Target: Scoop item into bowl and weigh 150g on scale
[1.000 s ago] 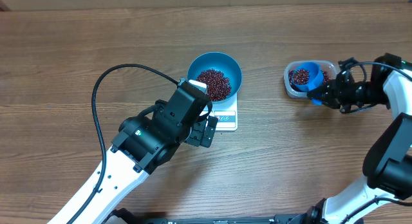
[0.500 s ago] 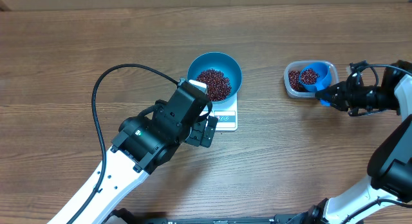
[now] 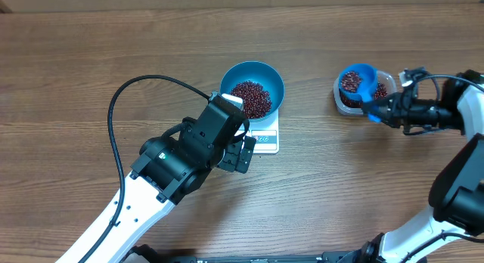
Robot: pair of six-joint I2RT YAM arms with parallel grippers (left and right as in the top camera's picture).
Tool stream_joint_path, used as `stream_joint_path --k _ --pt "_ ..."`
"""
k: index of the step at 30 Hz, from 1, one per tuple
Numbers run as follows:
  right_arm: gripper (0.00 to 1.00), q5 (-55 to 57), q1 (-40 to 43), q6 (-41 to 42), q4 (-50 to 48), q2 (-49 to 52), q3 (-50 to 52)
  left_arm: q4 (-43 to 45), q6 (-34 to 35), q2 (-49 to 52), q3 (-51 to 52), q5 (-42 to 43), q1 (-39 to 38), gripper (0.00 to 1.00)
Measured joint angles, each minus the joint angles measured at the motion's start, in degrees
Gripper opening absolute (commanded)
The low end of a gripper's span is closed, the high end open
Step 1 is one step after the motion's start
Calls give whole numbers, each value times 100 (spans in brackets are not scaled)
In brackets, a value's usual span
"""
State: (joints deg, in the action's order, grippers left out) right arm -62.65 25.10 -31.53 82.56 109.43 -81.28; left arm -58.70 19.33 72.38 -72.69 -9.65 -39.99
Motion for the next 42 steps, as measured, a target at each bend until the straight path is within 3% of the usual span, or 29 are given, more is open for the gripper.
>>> stream_joint_path --k 9,17,26,42 --pt "4 -120 -1047 39 -31 0 -916 0 0 0 0 0 0 100" --pt "4 50 -2072 568 -413 0 -1864 0 -2 0 0 0 0 100" --pt "4 1521 -3189 1257 -1067 -31 -1961 0 -2 0 0 0 0 99" --pt "4 3497 -4140 1633 -1113 -31 -1961 0 0 0 0 0 0 100"
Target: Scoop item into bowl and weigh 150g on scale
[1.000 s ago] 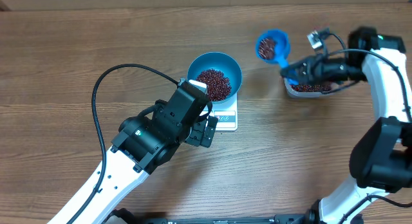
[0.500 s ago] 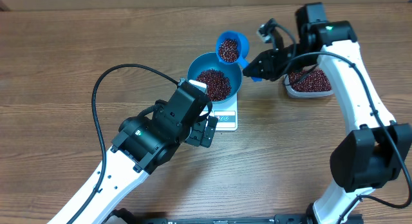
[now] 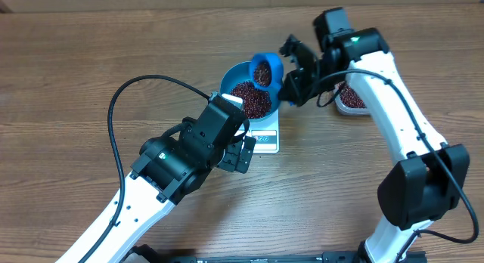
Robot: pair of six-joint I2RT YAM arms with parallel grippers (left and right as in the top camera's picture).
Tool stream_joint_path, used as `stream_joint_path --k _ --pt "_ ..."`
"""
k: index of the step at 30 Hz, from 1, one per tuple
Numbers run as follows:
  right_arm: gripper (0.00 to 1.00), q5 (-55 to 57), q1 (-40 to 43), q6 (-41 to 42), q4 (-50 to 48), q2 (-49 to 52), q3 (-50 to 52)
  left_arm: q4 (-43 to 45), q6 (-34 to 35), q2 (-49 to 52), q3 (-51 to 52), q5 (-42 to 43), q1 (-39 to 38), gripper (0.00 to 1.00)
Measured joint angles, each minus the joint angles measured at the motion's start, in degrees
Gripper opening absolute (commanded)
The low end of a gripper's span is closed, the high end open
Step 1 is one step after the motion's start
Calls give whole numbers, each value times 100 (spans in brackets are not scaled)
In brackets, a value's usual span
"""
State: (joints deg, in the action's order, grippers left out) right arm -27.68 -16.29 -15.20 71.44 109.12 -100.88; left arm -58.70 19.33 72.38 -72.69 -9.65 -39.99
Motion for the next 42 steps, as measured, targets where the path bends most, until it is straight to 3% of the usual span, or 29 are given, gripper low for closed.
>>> stream_joint_path --k 42 --pt "4 1471 -774 -546 -136 0 0 0 0 0 0 0 0 100"
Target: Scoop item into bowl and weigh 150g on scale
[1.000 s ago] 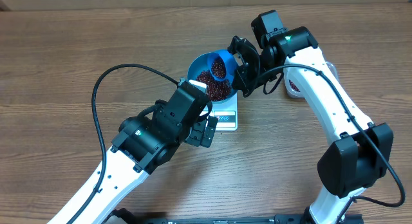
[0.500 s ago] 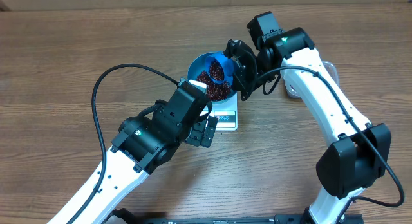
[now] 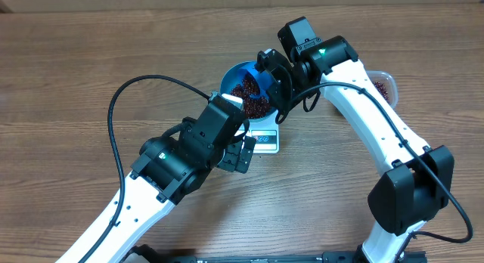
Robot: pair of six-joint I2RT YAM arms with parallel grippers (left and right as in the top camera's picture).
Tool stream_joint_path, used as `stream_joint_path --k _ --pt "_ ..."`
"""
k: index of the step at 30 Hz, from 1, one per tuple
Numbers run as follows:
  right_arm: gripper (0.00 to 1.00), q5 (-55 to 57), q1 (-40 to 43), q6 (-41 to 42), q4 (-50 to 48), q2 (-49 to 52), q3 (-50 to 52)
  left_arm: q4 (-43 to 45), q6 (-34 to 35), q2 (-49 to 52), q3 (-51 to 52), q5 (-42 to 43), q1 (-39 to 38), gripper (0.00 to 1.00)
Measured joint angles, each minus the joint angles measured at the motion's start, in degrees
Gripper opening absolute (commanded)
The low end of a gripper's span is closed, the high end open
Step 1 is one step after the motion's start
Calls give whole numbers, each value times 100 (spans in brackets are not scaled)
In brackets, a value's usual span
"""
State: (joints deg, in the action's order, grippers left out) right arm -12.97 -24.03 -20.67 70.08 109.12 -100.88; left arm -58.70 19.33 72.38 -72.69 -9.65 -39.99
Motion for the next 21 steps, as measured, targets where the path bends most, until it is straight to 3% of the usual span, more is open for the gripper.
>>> stream_joint_path --k 21 --pt "4 39 0 90 0 0 0 0 0 0 0 0 0 100"
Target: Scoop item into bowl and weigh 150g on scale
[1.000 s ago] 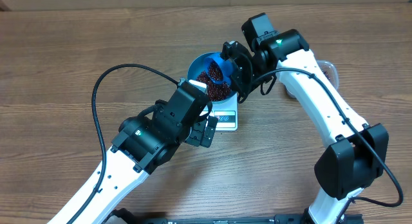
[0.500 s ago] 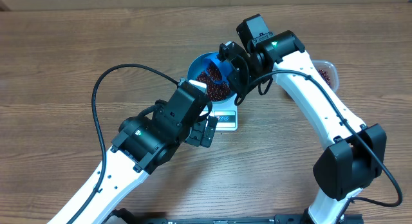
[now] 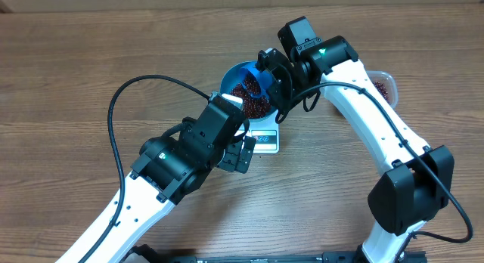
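Note:
A blue bowl (image 3: 261,106) holding dark red beans stands on a small white scale (image 3: 266,142) at the table's middle. Over the bowl's far side my right gripper (image 3: 266,75) is shut on a blue scoop (image 3: 249,80), which is tipped toward the bowl with beans showing at its mouth. My left gripper (image 3: 244,154) rests beside the scale's left edge; its fingers are dark and their gap is not readable. The left wrist covers the bowl's near left rim.
A clear container (image 3: 383,85) of red beans sits at the right, partly hidden by the right arm. A black cable (image 3: 113,119) loops over the table on the left. The table's far edge runs along the top.
First my right gripper held the bean-filled scoop over the container at the right. Then the scoop was at the bowl's far rim, tilted. After that it was tipped over the bowl's beans, and it stands the same now. The left arm has stayed beside the scale throughout.

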Robot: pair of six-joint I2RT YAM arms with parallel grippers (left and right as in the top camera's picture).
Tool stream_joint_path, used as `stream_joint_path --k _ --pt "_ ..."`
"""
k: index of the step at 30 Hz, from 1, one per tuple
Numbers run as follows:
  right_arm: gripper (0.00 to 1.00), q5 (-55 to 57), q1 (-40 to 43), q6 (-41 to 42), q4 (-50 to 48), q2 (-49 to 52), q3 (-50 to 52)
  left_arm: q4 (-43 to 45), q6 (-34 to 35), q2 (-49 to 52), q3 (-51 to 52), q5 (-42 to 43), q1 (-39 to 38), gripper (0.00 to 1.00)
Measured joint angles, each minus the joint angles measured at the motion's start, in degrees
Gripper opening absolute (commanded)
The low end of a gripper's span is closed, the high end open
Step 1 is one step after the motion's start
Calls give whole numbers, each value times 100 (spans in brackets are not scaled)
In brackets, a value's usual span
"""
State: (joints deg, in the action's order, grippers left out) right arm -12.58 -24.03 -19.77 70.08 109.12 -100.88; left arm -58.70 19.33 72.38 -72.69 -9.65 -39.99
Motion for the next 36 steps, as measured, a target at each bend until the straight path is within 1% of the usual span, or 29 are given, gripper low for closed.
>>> stream_joint_path --k 18,22,36 --pt "4 164 -22 -50 111 0 0 0 -2 0 0 0 0 100" --pt "4 302 -52 46 -24 0 0 0 -2 0 0 0 0 100" --pt "4 409 -72 153 20 0 0 0 0 0 0 0 0 100"
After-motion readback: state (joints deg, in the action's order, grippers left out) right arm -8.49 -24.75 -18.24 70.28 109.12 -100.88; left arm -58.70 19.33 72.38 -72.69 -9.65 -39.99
